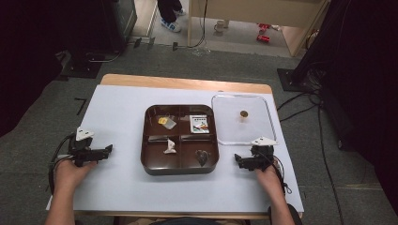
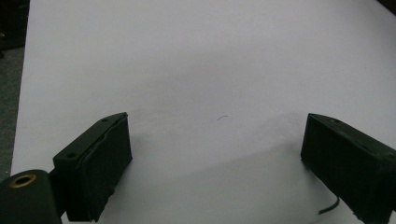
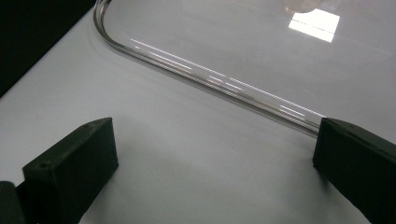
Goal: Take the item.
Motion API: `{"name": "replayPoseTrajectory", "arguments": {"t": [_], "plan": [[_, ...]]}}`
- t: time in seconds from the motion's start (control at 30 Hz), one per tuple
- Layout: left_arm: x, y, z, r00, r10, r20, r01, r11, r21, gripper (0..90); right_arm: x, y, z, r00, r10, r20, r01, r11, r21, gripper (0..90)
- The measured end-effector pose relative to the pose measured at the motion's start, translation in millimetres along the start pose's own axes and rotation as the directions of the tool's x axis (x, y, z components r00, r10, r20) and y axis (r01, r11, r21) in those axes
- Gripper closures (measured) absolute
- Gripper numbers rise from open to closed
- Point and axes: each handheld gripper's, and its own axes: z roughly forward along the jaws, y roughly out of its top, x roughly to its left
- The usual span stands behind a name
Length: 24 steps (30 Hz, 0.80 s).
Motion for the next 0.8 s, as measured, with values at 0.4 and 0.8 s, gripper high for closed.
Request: {"name": "replayPoseTrajectory", "arguments": {"t": [0.4, 0.8], "plan": [[-1.9, 11.4, 1.0, 0.9999, -0.01, -0.012, 0.011, 0.9963, 0.086, 8.8, 0.1, -0.1, 0.0, 1.0, 0.002, -0.002, -0.002, 1.0, 0.0, 0.0], [-4.4, 18.2, -2.7, 0.9997, 0.017, 0.019, -0.019, 0.9926, 0.12, 22.1, 0.0, -0.1, 0.0, 1.0, 0.001, -0.001, -0.001, 1.0, -0.001, 0.0]]}}
